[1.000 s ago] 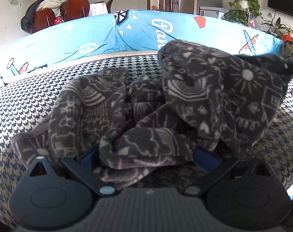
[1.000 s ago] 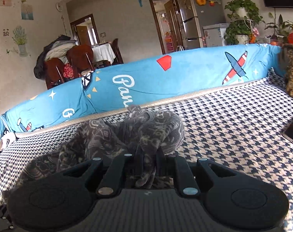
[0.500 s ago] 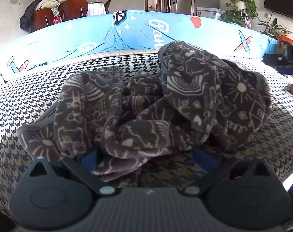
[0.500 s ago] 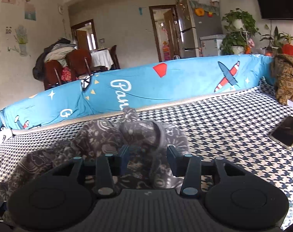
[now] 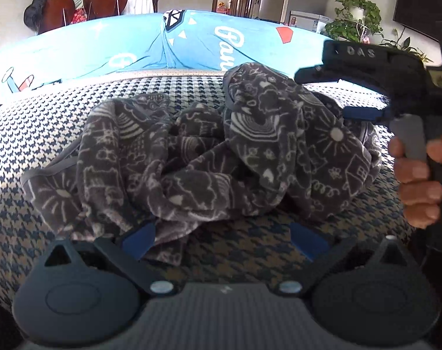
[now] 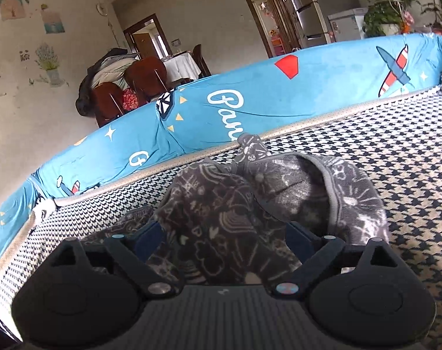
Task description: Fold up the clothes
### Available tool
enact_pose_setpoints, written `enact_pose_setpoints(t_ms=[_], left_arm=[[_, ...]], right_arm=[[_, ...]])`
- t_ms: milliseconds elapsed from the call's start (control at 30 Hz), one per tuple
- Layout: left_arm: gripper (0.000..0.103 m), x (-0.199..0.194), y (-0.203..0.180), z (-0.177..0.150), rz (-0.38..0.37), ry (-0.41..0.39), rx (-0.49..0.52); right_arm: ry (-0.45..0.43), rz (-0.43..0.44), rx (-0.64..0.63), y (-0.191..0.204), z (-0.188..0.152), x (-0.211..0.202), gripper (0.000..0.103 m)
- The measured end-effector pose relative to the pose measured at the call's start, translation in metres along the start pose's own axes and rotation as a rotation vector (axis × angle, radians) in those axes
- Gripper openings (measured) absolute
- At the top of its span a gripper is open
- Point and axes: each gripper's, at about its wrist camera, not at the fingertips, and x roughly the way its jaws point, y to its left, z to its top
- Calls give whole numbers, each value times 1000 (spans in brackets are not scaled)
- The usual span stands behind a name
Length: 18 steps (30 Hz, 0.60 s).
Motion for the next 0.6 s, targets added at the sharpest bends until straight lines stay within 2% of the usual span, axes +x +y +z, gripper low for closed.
enact_pose_setpoints(t_ms=[67,167,267,400,467,500,533,600], left_arm=[[103,4,3,-1,9,34,-23],[103,12,11,-5,27,77,-73],[103,15,21,-7,44,92,-117],[103,17,29,-6,64,93,-153],[103,18,34,-5,61,91,-178],[103,18,36,-4,59,90,-191],[103,19,38,-3,58,90,-202],[103,19,42,-2,55,90,-223]], right_arm=[[10,17,33,-1,1,10,95],[65,22,15,5,-4,28,99],[128,15,-21,11,-13,45,100],[144,-14,-45,10,-22,55,98],[149,-21,-51,8,-23,56,79],[153,-17,-51,7,-24,56,74],[158,2,-45,7,-24,56,61],[160,36,-53,9,-23,53,45]])
